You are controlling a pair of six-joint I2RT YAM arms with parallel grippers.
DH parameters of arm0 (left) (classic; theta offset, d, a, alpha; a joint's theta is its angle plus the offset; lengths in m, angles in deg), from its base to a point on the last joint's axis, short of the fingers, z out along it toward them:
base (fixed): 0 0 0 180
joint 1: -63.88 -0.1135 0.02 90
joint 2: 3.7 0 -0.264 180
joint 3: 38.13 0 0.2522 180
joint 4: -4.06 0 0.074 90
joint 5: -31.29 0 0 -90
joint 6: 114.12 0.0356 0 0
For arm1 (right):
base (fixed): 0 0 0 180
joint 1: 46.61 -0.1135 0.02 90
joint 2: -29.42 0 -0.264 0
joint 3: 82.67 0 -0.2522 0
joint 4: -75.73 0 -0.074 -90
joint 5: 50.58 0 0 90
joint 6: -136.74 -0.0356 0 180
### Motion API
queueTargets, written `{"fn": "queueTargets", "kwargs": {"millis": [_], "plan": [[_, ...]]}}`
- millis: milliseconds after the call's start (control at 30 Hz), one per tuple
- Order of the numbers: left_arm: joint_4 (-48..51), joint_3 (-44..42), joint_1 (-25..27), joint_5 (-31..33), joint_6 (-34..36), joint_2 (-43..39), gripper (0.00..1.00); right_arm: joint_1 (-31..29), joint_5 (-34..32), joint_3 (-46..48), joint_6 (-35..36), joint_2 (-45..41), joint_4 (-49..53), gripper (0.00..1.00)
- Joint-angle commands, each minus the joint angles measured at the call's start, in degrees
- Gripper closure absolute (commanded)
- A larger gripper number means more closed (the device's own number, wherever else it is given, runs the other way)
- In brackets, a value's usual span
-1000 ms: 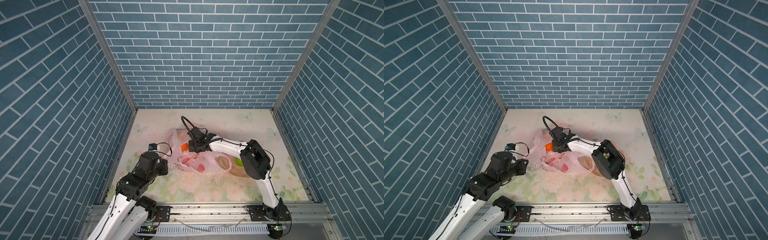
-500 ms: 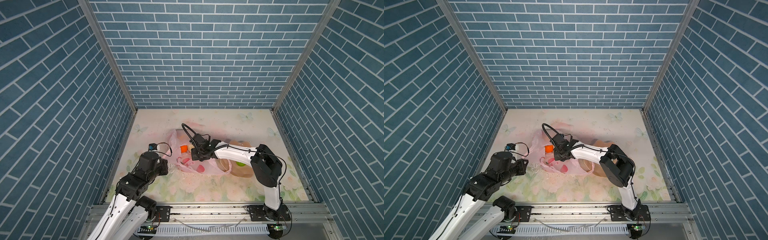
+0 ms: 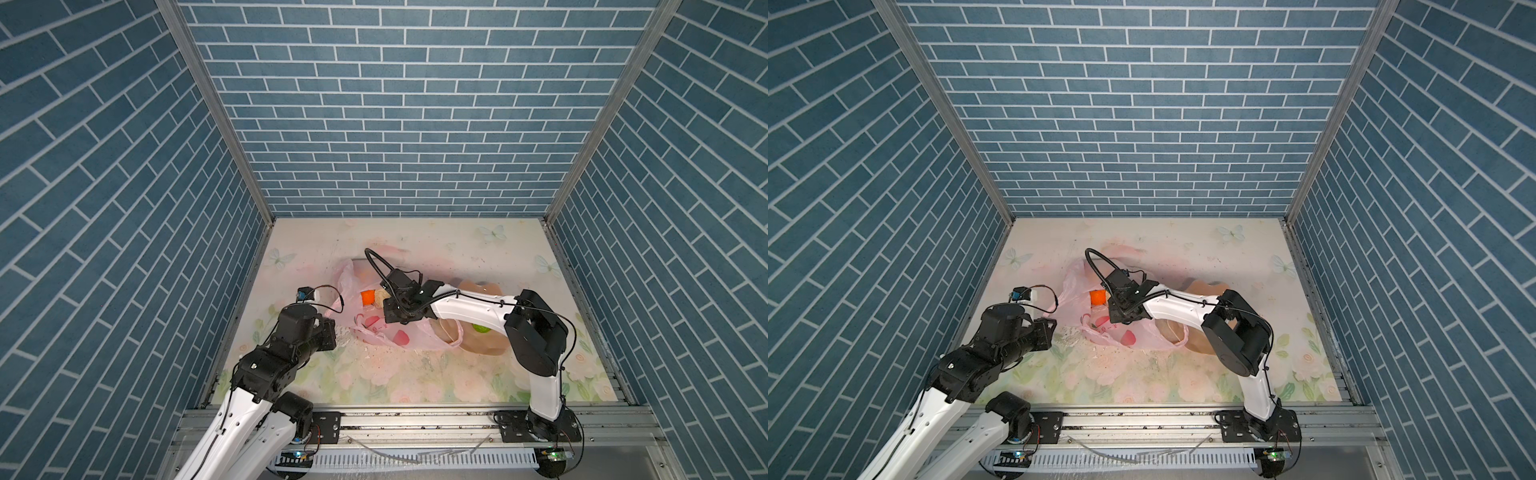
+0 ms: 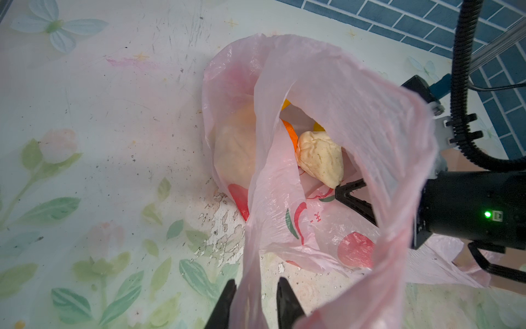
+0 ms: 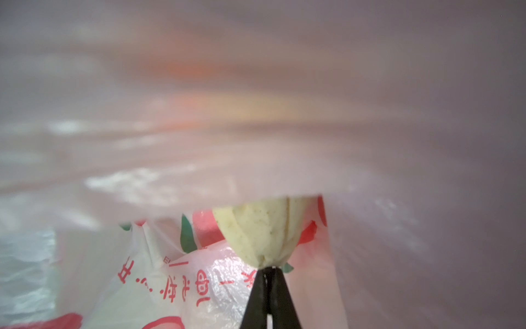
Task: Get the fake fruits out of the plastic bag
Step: 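Lift the cream-coloured fruit out of the bag toward the peach bowl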
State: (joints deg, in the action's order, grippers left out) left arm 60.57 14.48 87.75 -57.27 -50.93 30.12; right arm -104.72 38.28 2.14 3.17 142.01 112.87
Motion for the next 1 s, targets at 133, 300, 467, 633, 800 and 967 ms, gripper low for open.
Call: {"fn": "queueTargets", "kwargs": {"millis": [133, 300, 467, 633, 800, 967], "plan": [[0.0, -0.5, -0.1, 0.2, -0.2, -0.2, 0.73, -0.3, 0.7, 2.5, -1.9, -0.2, -0.8, 0.98], [-0.2, -0.5, -0.1, 0.2, -0.2, -0.1, 0.73, -0.7, 0.0, 3.1, -0.8, -4.0, 1.2, 0.99], [-0.1, -0.5, -0.1, 0.2, -0.2, -0.5, 0.73, -1.4, 0.0, 4.1, 1.4, -7.9, 4.4, 1.0], [0.1, -0.4, -0.1, 0.5, -0.2, -0.8, 0.73, -1.5, 1.4, 6.2, 2.6, -11.8, 6.0, 1.0], [0.2, -0.5, -0.1, 0.8, -0.2, -1.0, 0.73, -1.5, 2.5, 6.8, 4.2, -14.9, 8.2, 1.0], [0.2, -0.5, -0.1, 0.9, -0.3, -0.9, 0.73, -1.6, 4.4, 6.5, 5.3, -18.1, 10.3, 1.0]]}}
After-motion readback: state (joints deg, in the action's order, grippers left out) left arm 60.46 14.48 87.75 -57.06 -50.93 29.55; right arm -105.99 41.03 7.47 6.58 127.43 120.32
